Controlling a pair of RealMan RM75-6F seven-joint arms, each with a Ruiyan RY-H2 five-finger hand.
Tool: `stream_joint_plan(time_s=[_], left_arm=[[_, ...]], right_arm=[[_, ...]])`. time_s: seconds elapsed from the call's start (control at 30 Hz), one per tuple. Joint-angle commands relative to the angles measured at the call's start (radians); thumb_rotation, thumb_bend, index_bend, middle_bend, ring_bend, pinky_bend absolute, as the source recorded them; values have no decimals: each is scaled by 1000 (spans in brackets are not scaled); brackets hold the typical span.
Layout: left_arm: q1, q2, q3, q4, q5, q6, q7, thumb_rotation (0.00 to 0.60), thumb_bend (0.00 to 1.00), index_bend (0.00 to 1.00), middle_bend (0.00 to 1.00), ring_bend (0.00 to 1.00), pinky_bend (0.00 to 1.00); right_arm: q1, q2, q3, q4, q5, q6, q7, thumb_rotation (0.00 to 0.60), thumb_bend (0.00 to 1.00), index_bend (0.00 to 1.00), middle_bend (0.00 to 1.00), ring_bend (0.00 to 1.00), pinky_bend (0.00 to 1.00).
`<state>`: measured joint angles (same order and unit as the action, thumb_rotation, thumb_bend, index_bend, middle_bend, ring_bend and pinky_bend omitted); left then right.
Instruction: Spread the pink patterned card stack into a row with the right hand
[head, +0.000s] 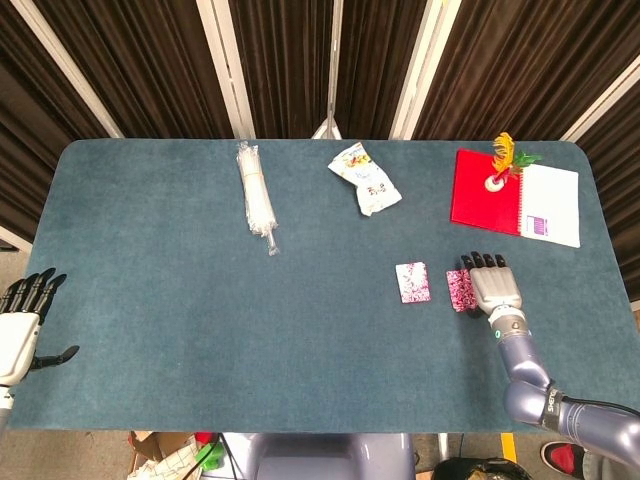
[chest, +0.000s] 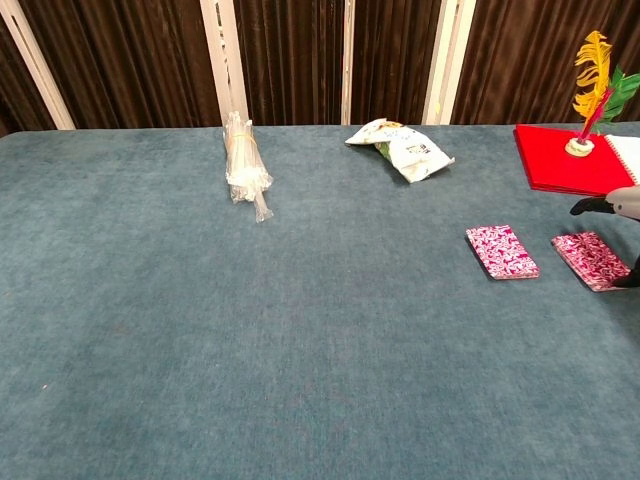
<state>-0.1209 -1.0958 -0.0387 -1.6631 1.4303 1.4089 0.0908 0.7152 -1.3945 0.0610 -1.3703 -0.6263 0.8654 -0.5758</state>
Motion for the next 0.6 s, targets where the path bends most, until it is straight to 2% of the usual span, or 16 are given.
stream_joint_plan(time_s=[0.03,0.1,0.17,0.47,0.6], left_arm=[[0,0,1,0,0,0,0,600,0,0,0,0,0],[0,0,1,-1,-1,-1,0,600,0,0,0,0,0],[0,0,1,-2,-3,-3,-1,600,0,0,0,0,0],[0,1,0,-3,-4,-5,-2,600,0,0,0,0,0],[-1,1,0,-3,-3,-5,-2,600,0,0,0,0,0]], right_arm=[[-2,-4,2,7,-8,3,8,600,262,223,185,35,0],[-6,-11,5,16,-21,11,18,600,262,326,282,75,0],[-10,-17,8,24,-33,17,29,600,262,371,327,95,0],[-20,-38,13,54,-67,14,61,600,262,403,356,115,0],[-24,-39,19,55,-79,17,72,600,261,360,355,115,0]])
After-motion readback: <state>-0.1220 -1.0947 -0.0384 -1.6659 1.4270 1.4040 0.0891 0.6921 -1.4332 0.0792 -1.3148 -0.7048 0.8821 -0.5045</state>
